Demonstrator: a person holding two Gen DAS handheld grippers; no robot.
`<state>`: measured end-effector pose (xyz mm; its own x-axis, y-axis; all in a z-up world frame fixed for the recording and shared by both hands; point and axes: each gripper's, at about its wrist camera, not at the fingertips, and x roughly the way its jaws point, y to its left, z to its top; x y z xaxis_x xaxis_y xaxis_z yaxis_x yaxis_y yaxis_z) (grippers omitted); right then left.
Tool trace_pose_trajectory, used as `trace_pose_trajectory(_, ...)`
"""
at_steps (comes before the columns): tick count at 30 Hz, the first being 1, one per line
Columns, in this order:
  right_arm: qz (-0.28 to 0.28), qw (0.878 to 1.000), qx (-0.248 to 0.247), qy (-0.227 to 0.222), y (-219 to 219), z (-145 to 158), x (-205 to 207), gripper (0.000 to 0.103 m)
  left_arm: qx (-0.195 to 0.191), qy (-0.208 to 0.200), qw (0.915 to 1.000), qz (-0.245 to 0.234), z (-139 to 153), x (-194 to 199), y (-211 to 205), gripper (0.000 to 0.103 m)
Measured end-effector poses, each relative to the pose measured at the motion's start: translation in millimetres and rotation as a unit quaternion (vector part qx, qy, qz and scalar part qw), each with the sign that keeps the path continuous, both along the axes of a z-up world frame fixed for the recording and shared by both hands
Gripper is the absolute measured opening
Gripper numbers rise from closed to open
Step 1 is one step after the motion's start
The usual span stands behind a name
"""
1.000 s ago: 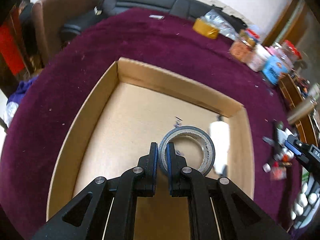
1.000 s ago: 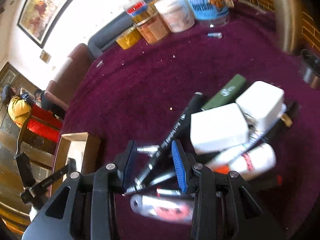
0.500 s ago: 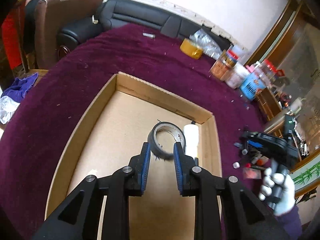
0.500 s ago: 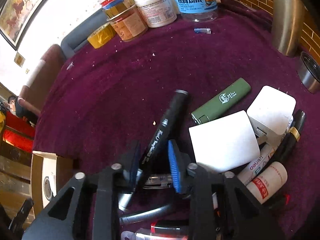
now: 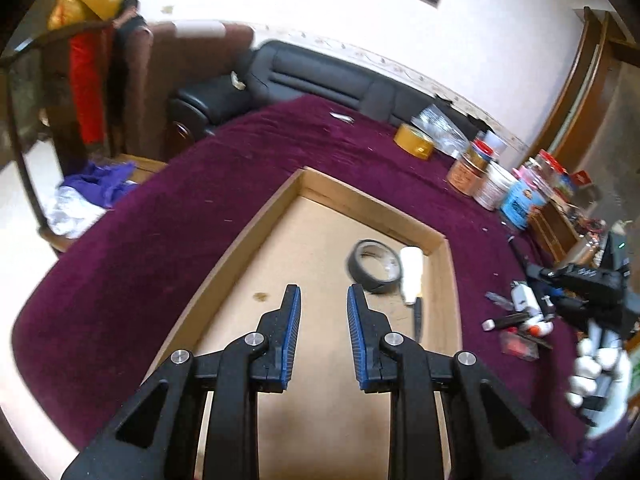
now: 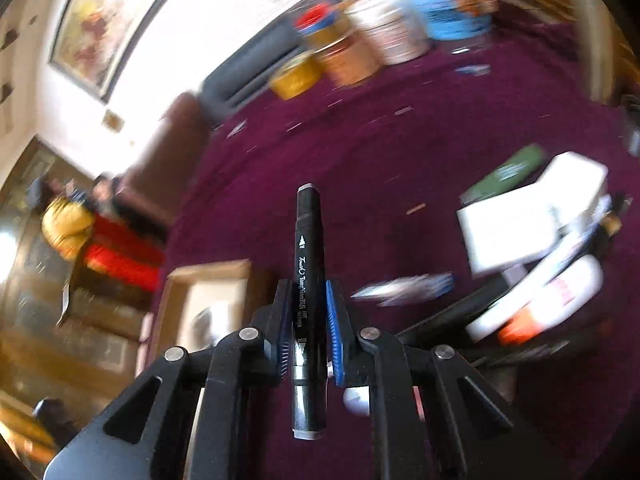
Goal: Organize rigid objects
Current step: 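Carry the black marker over the box and release it with the right tool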
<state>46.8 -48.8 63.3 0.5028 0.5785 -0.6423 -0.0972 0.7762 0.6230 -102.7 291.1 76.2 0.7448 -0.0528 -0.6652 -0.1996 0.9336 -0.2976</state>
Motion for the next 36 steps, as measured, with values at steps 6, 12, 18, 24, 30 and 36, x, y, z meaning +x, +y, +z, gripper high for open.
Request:
trace_pose_trajectory(6, 0.109, 0.994, 0.009, 0.017, 102, -2, -16, 0.014, -0.040, -0.004, 0.9992, -0.002, -4, -33, 15, 0.020)
trace_pose_trajectory(12, 0.165, 0.985, -0.011, 0.042, 197, -16, -12, 0.014, -0.057, -0.031, 0.9979, 0.004, 7, -56, 36, 0.031)
trace_pose_trajectory(18, 0.164, 0.982, -0.078, 0.049, 249, -36, 5, 0.014, -0.067, -0.042, 0.9968, 0.015, 9, -68, 56, 0.031)
trace_pose_trajectory(24, 0.145, 0.980, -0.133, 0.022, 249, -32, 7, 0.015, -0.076, -0.046, 0.9958, 0.021, 7, -71, 65, 0.043)
trace_pose_trajectory(30, 0.140, 0.983, -0.116, -0.019, 210, -3, -11, 0.015, -0.074, -0.050, 0.9959, 0.009, 12, -74, 52, 0.047)
trace_pose_trajectory(36, 0.081, 0.978, -0.134, -0.141, 125, 46, -55, 0.034, -0.053, -0.059, 0.9967, -0.020, 27, -77, 17, 0.054)
